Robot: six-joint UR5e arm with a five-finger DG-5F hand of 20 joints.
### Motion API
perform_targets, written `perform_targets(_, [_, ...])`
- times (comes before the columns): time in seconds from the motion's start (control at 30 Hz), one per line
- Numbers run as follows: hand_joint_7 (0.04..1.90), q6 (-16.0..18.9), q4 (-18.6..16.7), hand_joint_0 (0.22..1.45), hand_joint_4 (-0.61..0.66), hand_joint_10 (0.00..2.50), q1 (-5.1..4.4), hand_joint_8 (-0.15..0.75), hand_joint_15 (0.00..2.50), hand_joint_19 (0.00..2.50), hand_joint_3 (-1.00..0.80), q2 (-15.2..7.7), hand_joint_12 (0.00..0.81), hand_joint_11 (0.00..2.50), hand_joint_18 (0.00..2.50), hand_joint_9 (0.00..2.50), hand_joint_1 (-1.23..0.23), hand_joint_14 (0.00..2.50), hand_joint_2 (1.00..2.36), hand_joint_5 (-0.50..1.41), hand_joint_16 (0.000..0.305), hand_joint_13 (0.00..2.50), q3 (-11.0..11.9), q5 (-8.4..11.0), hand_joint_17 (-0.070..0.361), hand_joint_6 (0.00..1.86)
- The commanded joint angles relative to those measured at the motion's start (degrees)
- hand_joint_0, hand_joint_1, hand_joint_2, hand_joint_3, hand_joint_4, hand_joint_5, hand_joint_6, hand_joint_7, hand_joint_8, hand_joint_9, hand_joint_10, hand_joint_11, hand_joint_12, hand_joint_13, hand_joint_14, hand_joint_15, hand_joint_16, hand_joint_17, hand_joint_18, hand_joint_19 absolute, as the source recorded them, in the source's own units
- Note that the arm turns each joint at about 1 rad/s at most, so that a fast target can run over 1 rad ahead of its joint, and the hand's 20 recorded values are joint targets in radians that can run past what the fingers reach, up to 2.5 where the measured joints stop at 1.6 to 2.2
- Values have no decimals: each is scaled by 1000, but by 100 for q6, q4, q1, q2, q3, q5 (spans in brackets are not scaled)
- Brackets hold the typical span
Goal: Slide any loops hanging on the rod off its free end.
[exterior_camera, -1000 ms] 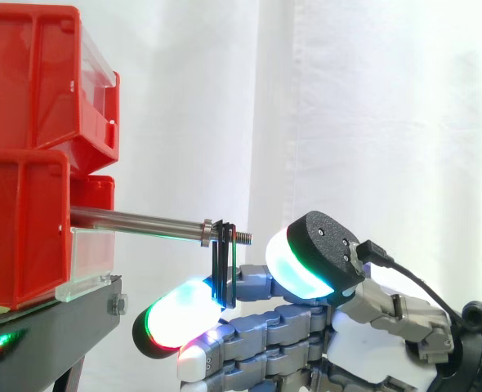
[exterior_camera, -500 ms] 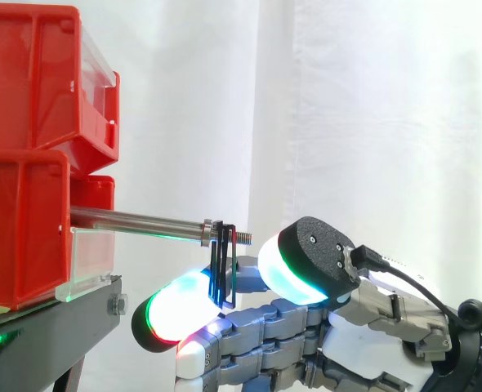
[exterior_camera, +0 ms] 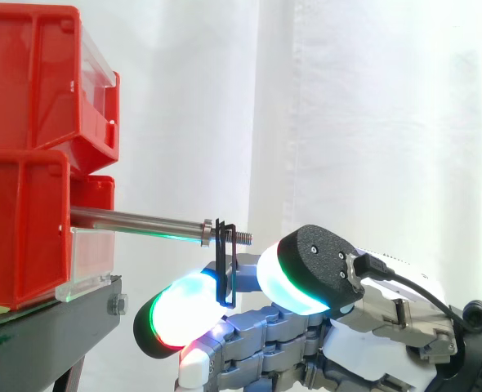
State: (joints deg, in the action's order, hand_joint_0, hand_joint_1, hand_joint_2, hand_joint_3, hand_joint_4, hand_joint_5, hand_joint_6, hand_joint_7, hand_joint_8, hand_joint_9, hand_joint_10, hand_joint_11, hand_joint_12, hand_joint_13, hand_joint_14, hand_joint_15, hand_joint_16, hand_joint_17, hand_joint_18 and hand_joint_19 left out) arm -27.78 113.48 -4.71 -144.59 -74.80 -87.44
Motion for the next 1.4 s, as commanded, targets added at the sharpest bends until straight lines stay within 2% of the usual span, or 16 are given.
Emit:
perform_targets(0.0, [1239, -52, -45, 616, 212, 9, -13, 323, 286, 781, -267, -8, 362, 329, 966, 693, -580, 9, 1018, -149, 55, 833, 0, -1, 124, 543])
perform_targets(0.27, [987, -158, -142, 622, 216, 11, -48, 325, 293, 785, -205, 1, 362, 348, 984, 714, -594, 11, 1021, -188, 55, 843, 9, -1, 123, 747])
perform_targets(0.67, [930, -140, -150, 606, 193, 10, -22, 334, 297, 774, -103, 1, 364, 416, 989, 742, -645, 9, 1022, -212, 55, 859, 9, -72, 124, 894])
perform_targets(0.83, [962, -132, -150, 603, 167, 10, -22, 342, 300, 766, -75, 1, 367, 467, 1008, 769, -670, 10, 1022, -205, 56, 877, 9, -80, 127, 912])
perform_targets(1.17, [1182, -44, -150, 616, 60, 10, 5, 376, 306, 729, 73, 1, 396, 523, 1081, 861, -707, 10, 1012, -167, 64, 927, 44, -133, 143, 921])
perform_targets(1.37, [1249, 9, -150, 623, 20, 13, 5, 383, 307, 722, 100, 1, 405, 529, 1104, 894, -717, 9, 1007, -155, 66, 947, 53, -160, 148, 917])
